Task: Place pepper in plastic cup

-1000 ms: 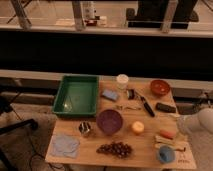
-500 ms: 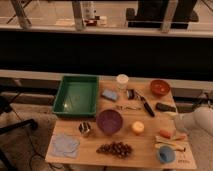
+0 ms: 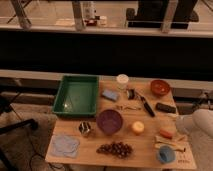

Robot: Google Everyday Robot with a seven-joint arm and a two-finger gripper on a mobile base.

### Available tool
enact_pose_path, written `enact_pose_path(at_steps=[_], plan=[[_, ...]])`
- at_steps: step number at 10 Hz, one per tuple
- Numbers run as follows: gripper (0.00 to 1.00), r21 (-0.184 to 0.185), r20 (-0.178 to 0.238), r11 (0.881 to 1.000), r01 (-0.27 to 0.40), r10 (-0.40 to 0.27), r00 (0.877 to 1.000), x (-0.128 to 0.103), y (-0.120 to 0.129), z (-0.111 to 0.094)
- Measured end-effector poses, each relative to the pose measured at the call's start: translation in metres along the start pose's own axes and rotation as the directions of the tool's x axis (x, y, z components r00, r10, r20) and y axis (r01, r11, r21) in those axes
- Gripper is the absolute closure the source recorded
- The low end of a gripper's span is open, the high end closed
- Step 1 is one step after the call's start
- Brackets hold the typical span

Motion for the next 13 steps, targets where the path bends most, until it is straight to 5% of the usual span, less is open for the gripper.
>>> enact_pose_path(at_steps=[4, 11, 13], plan=[[0.22, -0.008, -0.009, 1.0, -0.004, 0.004, 1.0, 0.0, 0.005, 0.005], [0.91, -0.014, -0.005, 1.0, 0.015, -0.016, 1.0, -0.003, 0.009, 0.011], [0.96, -0.016, -0.007, 1.0, 0.021, -0.021, 1.0, -0.004, 0.009, 0.011]])
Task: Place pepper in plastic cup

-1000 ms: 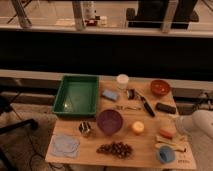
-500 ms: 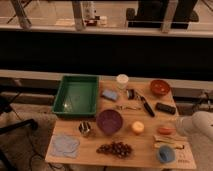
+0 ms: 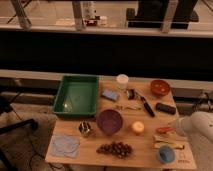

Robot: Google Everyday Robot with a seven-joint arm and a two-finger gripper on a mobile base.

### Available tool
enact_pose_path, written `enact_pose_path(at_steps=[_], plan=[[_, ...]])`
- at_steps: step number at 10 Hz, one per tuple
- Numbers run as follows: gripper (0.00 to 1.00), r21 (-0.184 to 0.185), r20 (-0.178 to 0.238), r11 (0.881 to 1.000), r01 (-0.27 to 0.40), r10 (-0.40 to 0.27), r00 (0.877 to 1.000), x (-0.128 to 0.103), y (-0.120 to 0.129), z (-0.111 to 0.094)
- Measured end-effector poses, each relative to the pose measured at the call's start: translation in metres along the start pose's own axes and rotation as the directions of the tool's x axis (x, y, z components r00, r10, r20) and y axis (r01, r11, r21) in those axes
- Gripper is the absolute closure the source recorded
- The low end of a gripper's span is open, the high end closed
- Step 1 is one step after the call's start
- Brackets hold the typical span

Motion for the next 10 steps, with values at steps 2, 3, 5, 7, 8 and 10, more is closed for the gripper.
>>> enact_pose_path(at_steps=[2, 3, 5, 7, 8, 10], plan=[[0.96, -0.003, 0.006, 1.0, -0.007, 0.007, 1.0, -0.002, 0.004, -0.003], [0.96, 0.001, 0.011, 1.0, -0.015, 0.015, 1.0, -0.003, 0.006, -0.009], [0.96, 0.014, 0.021, 1.0, -0.026, 0.026, 0.999, -0.006, 0.007, -0.018], [0.96, 0.042, 0.044, 0.999, -0.029, 0.027, 0.999, -0.015, 0.008, -0.038], [0.96, 0.048, 0.053, 0.998, -0.028, 0.026, 0.998, -0.021, 0.011, -0.05], [0.96, 0.083, 0.081, 0.996, -0.027, 0.021, 0.996, -0.038, 0.012, -0.092]])
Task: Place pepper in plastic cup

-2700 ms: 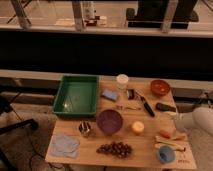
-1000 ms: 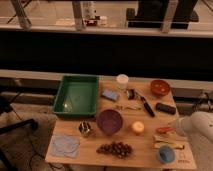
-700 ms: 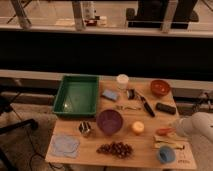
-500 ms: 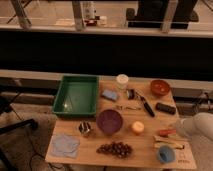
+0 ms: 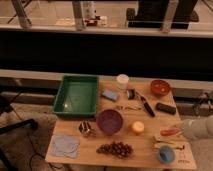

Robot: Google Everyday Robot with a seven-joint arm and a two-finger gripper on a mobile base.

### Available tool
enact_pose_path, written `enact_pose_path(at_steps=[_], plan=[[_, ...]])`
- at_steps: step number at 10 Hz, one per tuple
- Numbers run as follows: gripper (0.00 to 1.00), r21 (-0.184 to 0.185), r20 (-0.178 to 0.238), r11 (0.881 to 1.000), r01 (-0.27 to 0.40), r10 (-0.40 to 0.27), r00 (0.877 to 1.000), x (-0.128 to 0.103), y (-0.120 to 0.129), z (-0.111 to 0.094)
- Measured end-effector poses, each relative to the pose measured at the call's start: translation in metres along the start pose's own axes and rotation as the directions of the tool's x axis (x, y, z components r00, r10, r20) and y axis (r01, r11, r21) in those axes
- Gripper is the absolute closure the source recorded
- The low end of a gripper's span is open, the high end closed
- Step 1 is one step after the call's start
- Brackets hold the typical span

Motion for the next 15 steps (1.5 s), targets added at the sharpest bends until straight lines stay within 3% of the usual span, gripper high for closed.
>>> enact_pose_path(at_steps=[4, 7, 11, 15], plan=[[0.96, 0.047, 0.044, 0.999, -0.006, 0.004, 0.999, -0.029, 0.007, -0.044], [0.96, 0.054, 0.061, 0.999, -0.007, 0.004, 0.998, -0.049, 0.021, -0.067], [0.96, 0.035, 0.077, 0.999, -0.015, 0.013, 0.997, -0.066, 0.049, -0.085], [0.96, -0.019, 0.11, 1.0, -0.008, 0.01, 0.994, -0.086, 0.085, -0.091]])
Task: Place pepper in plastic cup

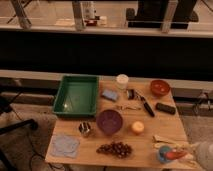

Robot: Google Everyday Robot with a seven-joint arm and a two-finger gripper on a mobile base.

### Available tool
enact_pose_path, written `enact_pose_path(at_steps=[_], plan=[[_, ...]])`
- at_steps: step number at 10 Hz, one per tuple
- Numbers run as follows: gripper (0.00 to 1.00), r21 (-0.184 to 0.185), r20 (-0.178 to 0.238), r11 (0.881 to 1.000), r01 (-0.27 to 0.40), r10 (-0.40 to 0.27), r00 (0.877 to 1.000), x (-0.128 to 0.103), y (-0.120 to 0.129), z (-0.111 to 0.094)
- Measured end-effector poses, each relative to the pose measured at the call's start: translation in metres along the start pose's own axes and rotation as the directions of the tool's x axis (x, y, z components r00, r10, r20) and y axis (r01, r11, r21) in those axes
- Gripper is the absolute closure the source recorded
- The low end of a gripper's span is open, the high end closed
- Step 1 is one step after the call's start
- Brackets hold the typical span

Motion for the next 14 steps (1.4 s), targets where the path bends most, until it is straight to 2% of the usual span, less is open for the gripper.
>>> enact_pose_path(at_steps=[4, 7, 14], plan=[[0.96, -0.034, 0.059, 0.999, 0.034, -0.032, 0.998, -0.024, 0.01, 0.011], [0.96, -0.038, 0.078, 0.998, 0.048, -0.045, 0.996, -0.028, 0.011, 0.016], [0.96, -0.024, 0.059, 0.998, 0.066, -0.065, 0.996, -0.02, -0.001, 0.03]])
